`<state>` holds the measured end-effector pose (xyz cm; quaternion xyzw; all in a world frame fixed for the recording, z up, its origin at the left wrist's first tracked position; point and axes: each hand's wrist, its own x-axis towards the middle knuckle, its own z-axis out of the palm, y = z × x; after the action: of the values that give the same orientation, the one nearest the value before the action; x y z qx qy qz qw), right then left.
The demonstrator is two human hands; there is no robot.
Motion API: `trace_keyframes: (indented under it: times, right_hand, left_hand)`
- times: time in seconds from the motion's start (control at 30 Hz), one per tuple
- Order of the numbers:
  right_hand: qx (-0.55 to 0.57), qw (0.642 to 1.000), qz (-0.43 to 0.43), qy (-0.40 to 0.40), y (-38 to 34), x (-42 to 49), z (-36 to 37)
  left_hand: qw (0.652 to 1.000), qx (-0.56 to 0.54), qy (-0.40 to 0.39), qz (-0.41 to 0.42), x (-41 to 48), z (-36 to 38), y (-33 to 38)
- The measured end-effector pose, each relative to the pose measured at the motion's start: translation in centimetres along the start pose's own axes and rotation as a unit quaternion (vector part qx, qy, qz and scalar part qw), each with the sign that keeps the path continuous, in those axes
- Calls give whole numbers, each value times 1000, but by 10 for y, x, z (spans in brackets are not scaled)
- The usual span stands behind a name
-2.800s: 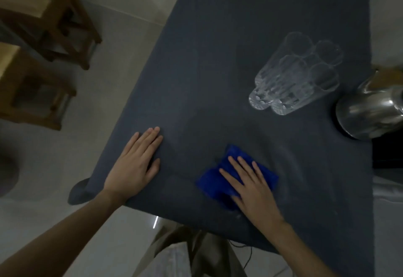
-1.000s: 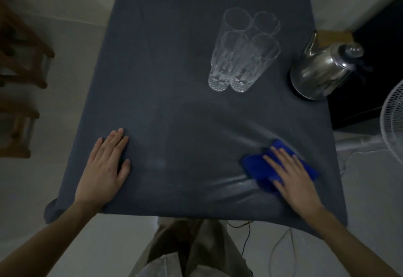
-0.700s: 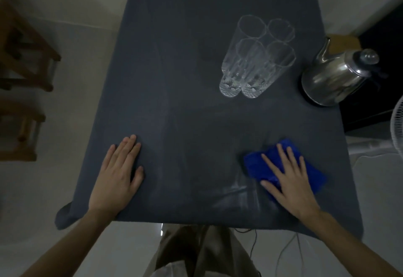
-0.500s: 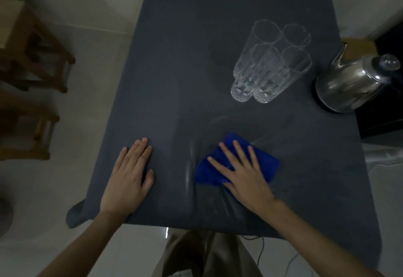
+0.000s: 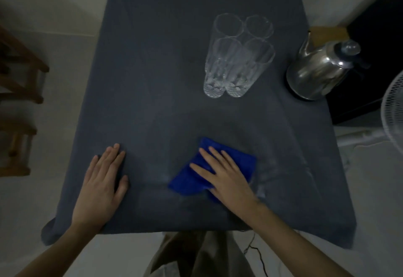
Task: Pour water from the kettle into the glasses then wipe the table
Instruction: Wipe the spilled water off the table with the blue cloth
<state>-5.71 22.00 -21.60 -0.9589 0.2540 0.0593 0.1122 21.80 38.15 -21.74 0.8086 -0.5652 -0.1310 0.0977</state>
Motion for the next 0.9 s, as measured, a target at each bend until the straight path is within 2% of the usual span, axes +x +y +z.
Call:
trace_keyframes:
  times: [0.23, 0.33, 0.47, 0.53, 0.67, 0.77, 0.9]
  right_hand:
    - [-17, 977, 206, -57, 131, -131, -23]
    - [-10, 972, 227, -57, 147, -142, -26]
    - [28, 976, 217, 3, 133, -131, -13]
    - [22, 984, 176, 11, 120, -120, -8]
    - [-17, 1000, 23, 12, 71, -67, -7]
    - [-7, 995, -89, 31, 12, -8, -6]
    - [-14, 978, -207, 8, -73, 60, 9]
  left_hand:
    - [1000, -17, 21, 7, 1, 6, -4]
    - [1000, -12, 21, 9, 1, 9, -10]
    - [999, -17, 30, 7, -1, 10, -10]
    - [999, -12, 30, 5, -2, 8, -10]
    - [999, -4, 36, 15, -3, 4, -10]
    - [999, 6, 35, 12, -2, 4, -9]
    - [1000, 6, 27, 12, -2, 5, -11]
